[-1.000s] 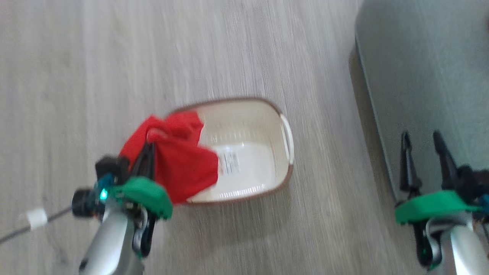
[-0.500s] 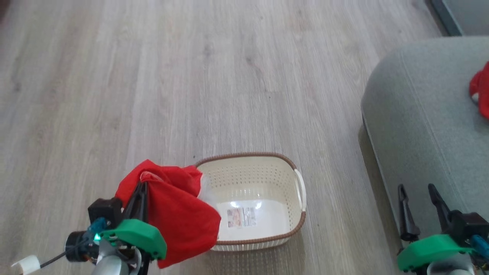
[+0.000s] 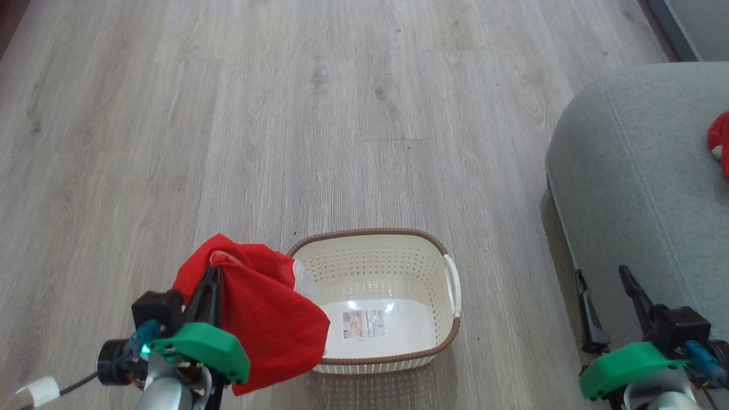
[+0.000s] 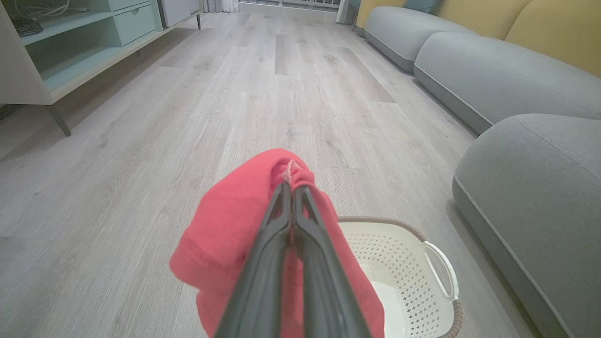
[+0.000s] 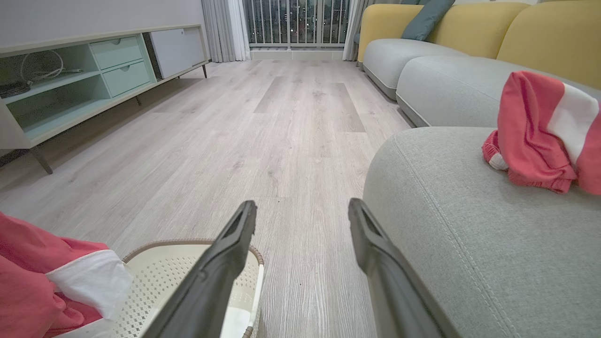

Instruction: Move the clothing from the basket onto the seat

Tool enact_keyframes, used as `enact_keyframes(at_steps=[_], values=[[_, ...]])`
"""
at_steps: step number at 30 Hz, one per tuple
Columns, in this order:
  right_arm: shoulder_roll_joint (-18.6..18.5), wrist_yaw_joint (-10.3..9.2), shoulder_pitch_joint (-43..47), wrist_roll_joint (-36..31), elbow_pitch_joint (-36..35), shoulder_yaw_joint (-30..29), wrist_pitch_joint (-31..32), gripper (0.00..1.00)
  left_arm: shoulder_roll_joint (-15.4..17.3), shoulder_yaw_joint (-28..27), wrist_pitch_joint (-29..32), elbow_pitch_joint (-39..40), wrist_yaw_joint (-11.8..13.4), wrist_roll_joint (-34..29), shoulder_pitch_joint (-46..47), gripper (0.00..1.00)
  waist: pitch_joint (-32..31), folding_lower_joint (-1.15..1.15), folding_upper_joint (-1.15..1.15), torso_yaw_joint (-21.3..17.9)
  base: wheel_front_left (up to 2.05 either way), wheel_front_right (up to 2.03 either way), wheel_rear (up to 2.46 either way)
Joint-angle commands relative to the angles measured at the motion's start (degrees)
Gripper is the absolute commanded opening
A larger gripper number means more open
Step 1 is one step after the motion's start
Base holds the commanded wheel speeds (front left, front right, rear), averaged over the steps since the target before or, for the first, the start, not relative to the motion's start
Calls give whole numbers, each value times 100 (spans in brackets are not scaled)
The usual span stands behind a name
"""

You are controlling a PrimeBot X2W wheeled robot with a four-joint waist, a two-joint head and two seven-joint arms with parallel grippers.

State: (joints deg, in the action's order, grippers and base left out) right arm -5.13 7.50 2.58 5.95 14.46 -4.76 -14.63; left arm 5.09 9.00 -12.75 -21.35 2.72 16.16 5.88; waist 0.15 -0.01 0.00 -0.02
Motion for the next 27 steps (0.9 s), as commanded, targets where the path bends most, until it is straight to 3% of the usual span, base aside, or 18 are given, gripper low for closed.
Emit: enact_keyframes(at_steps=[1,11,15,20,27], values=[[-136,-1,-268,10,-158,144,-37,100,90,-176,-37,240,30,62,208,0,7,1,0,8,0,0,0],[-169,-1,-311,20,-148,179,-37,100,82,-126,-69,293,58,95,227,0,32,1,0,50,0,0,0],[-202,-1,-402,51,-218,484,-37,100,82,-37,-66,411,24,75,271,0,46,1,0,51,0,0,0],[-334,-1,-653,212,-296,1369,-37,100,78,169,54,675,-72,-3,424,0,75,1,0,71,0,0,0],[-830,-1,-1542,866,-105,3724,-37,100,-8,787,427,1261,-326,-165,735,0,42,1,0,171,0,0,0]])
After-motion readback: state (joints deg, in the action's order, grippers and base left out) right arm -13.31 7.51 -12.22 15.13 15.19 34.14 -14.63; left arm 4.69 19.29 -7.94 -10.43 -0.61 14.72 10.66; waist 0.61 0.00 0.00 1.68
